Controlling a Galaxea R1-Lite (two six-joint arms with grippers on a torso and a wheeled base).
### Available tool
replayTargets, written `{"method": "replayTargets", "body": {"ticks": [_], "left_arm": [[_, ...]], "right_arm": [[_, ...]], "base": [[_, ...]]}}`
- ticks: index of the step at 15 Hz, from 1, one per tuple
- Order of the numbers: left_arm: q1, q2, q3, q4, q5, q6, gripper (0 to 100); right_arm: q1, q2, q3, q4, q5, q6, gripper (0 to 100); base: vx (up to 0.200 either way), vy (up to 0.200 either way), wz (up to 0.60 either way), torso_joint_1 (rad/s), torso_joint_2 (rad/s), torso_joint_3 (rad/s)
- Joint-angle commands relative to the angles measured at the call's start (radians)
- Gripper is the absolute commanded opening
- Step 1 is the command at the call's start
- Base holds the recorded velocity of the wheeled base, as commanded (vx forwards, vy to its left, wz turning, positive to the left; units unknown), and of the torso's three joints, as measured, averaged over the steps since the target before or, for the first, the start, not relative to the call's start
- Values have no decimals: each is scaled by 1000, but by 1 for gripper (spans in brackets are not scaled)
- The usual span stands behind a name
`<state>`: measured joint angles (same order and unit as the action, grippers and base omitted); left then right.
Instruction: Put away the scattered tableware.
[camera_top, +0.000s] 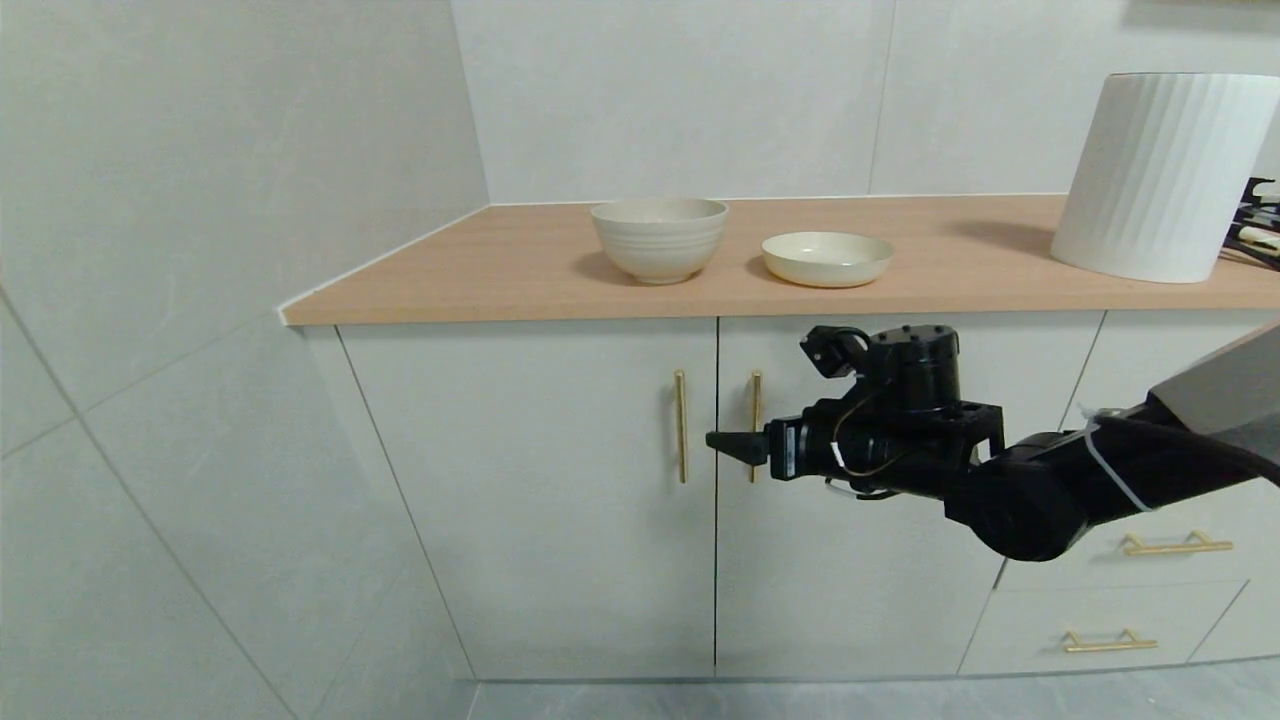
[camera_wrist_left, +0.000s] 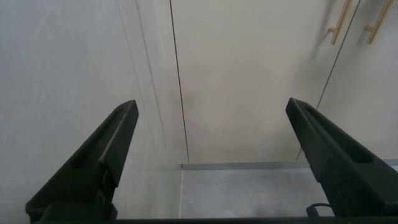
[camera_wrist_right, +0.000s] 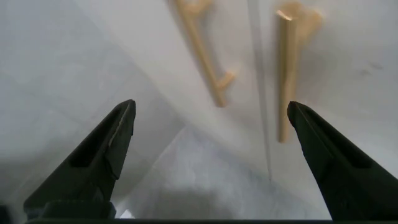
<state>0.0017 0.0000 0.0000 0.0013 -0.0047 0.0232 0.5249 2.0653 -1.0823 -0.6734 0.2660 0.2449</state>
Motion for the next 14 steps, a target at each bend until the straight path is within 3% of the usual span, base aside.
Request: {"method": "replayTargets", "body": {"ticks": [1, 14], "left_arm": [[0, 0, 0, -1, 0, 0, 100], [0, 0, 0, -1, 0, -2, 100]], "right_arm": [[-13, 36, -4, -5, -1, 8, 100], [-8, 127, -45, -173, 2, 143, 100]], "base": [[0, 0, 0, 0, 0, 0], [0, 0, 0, 0, 0, 0]]}}
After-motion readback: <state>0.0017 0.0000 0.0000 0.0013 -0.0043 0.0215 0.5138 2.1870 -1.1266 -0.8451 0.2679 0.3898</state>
